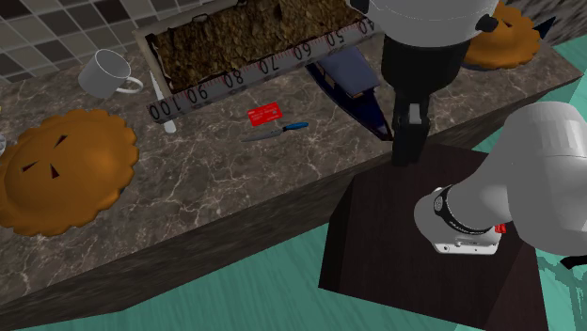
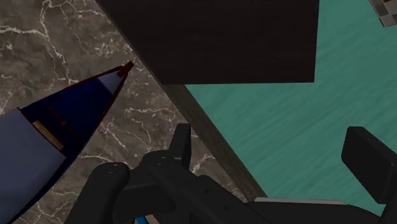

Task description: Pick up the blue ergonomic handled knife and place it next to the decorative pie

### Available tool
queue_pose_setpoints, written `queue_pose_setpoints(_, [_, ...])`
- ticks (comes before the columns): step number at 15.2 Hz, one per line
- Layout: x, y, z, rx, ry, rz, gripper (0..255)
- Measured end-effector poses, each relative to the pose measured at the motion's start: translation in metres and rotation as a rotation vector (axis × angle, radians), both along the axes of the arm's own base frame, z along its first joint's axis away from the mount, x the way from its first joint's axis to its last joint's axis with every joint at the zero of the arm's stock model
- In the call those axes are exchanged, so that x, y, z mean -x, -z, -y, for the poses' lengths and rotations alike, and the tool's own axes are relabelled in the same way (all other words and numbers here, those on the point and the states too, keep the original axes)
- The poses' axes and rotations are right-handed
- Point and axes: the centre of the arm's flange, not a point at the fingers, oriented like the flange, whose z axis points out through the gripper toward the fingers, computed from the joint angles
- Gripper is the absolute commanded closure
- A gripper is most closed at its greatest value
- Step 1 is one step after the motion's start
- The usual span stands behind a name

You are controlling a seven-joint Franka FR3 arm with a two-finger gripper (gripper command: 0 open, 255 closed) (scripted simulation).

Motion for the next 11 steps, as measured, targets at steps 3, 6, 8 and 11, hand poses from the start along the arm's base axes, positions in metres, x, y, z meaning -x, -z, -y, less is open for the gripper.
queue_pose_setpoints(3, [-0.008,0.011,0.006,0.005,-0.028,0.004,0])
queue_pose_setpoints(6, [-0.027,0.037,0.018,0.016,-0.094,0.017,0])
queue_pose_setpoints(8, [-0.043,0.053,0.03,0.024,-0.142,0.025,0])
queue_pose_setpoints(11, [-0.067,0.078,0.042,0.037,-0.214,0.041,0])
